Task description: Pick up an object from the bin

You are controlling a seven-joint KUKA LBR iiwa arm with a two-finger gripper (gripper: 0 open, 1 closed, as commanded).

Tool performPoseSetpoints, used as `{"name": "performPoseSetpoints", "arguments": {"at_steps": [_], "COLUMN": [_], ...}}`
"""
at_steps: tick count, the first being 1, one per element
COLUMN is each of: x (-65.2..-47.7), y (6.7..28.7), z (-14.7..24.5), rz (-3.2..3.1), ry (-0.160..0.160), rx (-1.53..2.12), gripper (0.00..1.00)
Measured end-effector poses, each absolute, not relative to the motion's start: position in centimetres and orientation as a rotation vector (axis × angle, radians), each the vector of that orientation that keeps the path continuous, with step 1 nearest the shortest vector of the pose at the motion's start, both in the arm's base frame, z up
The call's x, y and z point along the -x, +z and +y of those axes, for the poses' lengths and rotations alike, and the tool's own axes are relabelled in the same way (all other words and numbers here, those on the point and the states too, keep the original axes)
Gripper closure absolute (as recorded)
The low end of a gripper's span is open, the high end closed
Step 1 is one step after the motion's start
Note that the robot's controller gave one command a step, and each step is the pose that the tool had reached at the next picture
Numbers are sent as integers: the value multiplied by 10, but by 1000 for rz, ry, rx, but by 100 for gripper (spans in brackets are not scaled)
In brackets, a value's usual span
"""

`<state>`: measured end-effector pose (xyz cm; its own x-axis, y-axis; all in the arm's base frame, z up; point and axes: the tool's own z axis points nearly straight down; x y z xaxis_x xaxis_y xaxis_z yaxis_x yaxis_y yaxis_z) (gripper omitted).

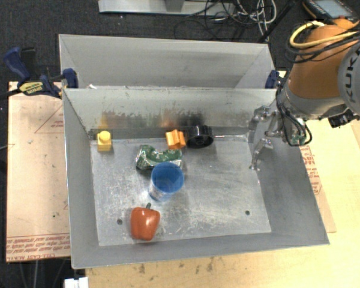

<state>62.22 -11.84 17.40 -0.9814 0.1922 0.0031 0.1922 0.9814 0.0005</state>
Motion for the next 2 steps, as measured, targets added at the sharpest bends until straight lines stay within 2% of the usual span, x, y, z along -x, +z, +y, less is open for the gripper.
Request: {"name": "performPoseSetpoints", "arguments": {"at_steps": [1,2], "x": [-628,-603], "y": [172,154], "z": [-122,-130], "rz": [-3128,-3140], "ry": [-2,-1], "rx": [355,159], "gripper": [0,0]}}
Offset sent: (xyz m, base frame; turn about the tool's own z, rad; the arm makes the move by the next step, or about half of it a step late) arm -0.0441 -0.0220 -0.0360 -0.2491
